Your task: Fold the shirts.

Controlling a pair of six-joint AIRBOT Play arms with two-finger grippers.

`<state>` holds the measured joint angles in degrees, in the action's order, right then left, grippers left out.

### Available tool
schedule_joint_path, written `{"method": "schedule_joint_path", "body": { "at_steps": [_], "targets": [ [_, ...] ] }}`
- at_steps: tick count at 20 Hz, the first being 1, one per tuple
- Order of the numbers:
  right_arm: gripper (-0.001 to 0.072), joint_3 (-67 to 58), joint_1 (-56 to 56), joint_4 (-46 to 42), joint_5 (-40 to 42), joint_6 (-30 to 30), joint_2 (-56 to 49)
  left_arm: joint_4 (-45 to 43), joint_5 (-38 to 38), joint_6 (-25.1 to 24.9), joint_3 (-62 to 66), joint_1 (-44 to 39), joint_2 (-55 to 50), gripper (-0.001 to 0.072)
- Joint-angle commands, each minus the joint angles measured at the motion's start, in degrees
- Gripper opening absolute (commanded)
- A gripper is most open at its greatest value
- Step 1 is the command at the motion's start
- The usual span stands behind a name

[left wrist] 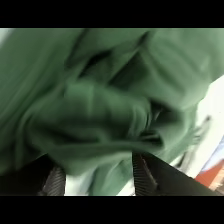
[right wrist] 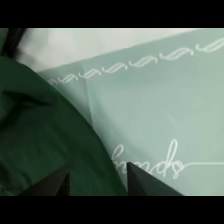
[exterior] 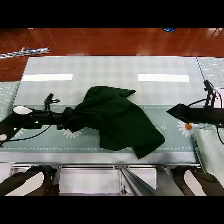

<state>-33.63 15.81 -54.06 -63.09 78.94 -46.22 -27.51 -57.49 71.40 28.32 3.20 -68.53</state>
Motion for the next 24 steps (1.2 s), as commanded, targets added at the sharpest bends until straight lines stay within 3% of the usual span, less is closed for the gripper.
{"method": "schedule_joint_path", "body": {
  "at_steps": [1,3,6,13,16,20,24],
  "targets": [
    [0.0405,3.04,0.5,-0.61,-0.83,0.5,1.68,11.39,4.68,-8.24,0.61,-3.96,-7.63,0.0487],
    [0.0405,4.5,0.48,-0.48,-3.26,1.4,1.68,11.52,2.89,-12.55,3.04,-4.61,-9.14,0.0025],
    [0.0405,8.61,0.5,-2.78,-8.92,2.54,1.68,11.45,-0.74,-14.38,6.67,-4.59,-8.98,0.0017],
    [0.0405,11.61,0.5,-15.63,-8.83,7.13,0.81,11.23,-2.78,-14.38,8.68,-4.61,-9.01,0.0017],
    [0.0405,11.61,0.5,-11.02,-12.22,2.84,-2.97,11.23,-2.78,-14.36,8.68,-4.66,-9.01,0.0018],
    [0.0405,11.61,0.48,-3.23,-7.39,-1.84,-9.46,11.23,-3.98,-14.38,8.68,-4.66,-9.01,0.0018],
    [0.0394,11.54,0.42,9.29,-1.22,-10.69,-17.0,11.26,-4.04,-14.36,8.68,-4.66,-9.01,0.0017]
  ]
}}
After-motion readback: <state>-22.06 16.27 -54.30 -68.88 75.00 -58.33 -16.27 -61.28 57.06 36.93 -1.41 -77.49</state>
